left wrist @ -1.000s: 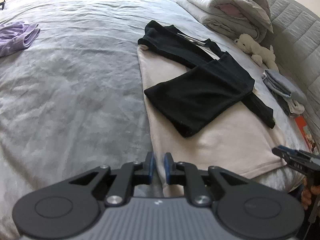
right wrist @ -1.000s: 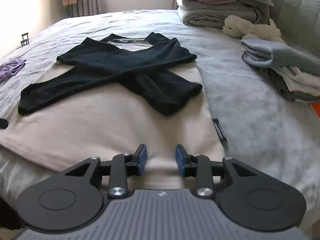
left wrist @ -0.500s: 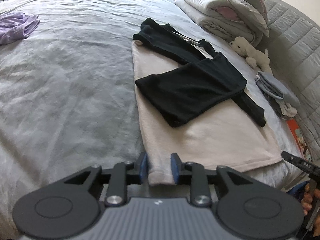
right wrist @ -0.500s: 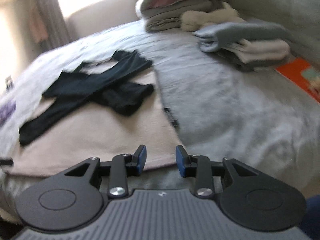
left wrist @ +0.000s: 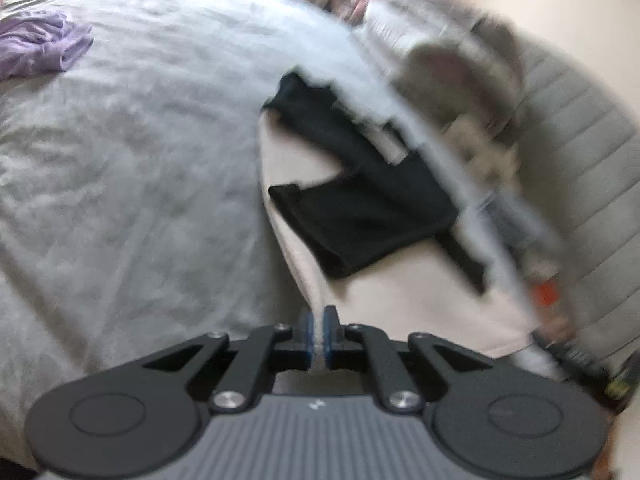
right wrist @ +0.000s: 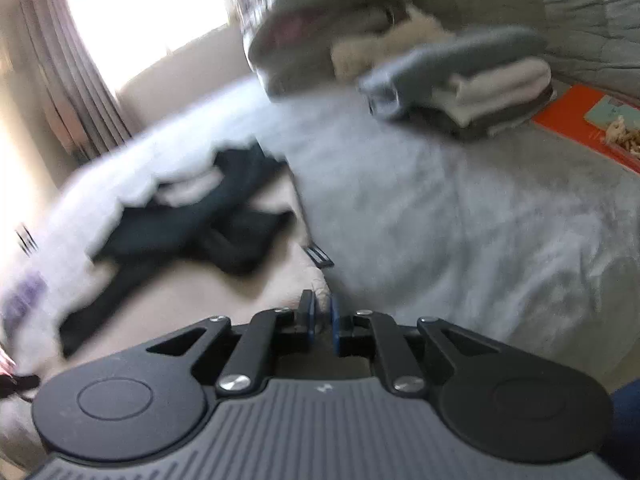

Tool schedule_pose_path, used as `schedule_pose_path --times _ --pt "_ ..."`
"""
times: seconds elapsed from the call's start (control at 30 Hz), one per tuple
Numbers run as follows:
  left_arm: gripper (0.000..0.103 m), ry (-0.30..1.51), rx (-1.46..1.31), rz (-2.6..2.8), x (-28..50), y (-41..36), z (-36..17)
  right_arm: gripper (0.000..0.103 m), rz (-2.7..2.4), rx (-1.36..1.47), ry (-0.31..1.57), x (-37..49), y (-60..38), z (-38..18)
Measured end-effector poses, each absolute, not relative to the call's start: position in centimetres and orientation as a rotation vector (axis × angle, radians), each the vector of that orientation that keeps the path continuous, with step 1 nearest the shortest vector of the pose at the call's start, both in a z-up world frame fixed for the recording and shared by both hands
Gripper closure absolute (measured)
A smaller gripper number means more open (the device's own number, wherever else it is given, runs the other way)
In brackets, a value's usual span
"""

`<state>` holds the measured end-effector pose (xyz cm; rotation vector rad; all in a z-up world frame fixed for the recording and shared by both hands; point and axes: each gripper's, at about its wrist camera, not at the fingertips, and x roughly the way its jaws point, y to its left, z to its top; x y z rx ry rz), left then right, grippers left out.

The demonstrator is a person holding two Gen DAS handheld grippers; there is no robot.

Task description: Fold clothes

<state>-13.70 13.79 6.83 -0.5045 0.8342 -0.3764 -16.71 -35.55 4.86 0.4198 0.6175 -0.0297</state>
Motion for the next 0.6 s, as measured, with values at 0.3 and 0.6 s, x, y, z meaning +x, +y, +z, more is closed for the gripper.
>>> schedule_pose_path --times 0.3,0.6 --pt "0.098 0.972 -0.380 -0.311 -13.3 12.6 3.9 0.094 -0.031 0.425 0.736 -16.1 -36.1 4.4" --pt "0.094 0.919 -0.387 -0.256 -12.6 15.1 5.2 0.085 -0.050 0.373 0.749 -15.3 -35.5 4.3"
